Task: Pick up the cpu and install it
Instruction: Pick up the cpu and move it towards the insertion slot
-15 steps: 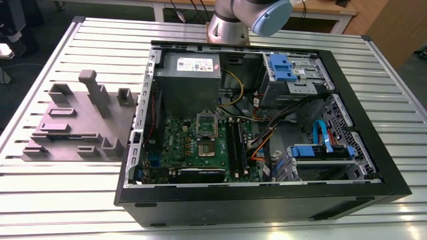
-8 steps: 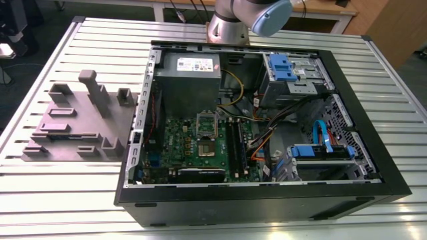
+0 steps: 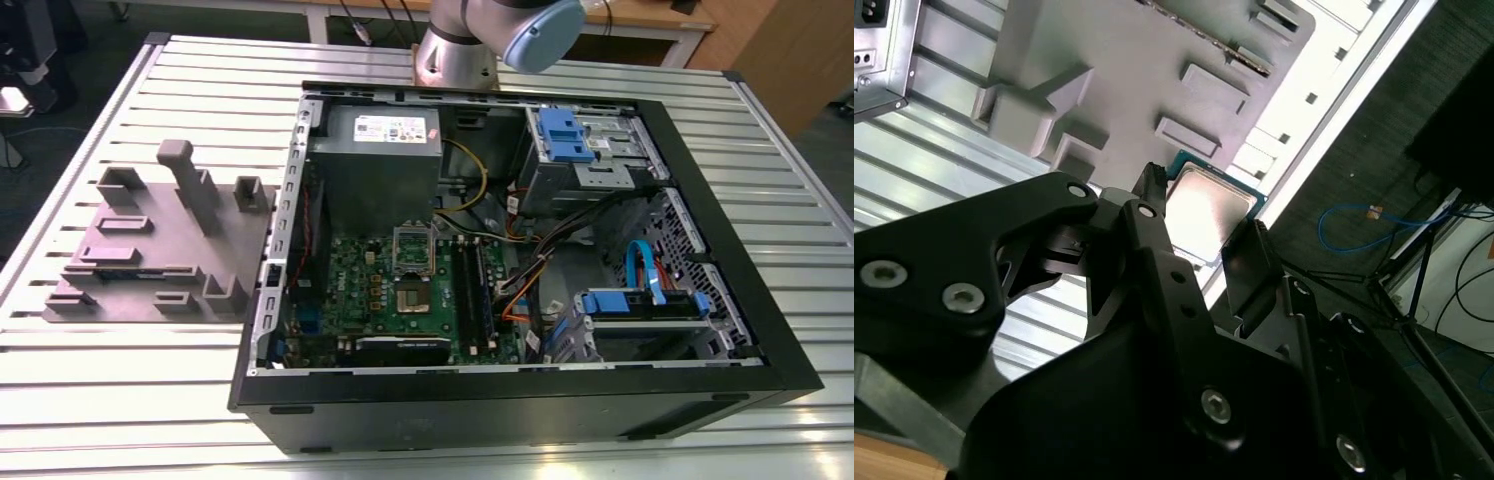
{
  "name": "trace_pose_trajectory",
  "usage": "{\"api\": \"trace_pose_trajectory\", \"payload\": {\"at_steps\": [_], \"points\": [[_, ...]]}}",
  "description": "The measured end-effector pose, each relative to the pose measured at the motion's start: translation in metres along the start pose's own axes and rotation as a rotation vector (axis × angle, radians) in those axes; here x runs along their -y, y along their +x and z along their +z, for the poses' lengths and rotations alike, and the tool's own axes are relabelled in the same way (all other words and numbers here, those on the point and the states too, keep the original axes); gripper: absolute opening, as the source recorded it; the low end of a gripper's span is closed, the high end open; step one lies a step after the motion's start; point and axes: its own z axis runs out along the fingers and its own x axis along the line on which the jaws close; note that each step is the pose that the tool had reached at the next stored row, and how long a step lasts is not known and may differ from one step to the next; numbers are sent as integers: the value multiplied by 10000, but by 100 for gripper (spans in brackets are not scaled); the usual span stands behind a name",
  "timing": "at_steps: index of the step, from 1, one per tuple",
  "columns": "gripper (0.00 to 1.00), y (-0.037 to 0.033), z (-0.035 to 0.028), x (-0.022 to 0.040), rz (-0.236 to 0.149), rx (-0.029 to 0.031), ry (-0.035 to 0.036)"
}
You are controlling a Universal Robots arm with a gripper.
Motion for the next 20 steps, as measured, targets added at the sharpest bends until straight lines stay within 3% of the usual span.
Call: {"api": "trace_pose_trajectory", "payload": {"at_steps": [20], "points": [[47,-41,1,-2,-1,0,0]]}}
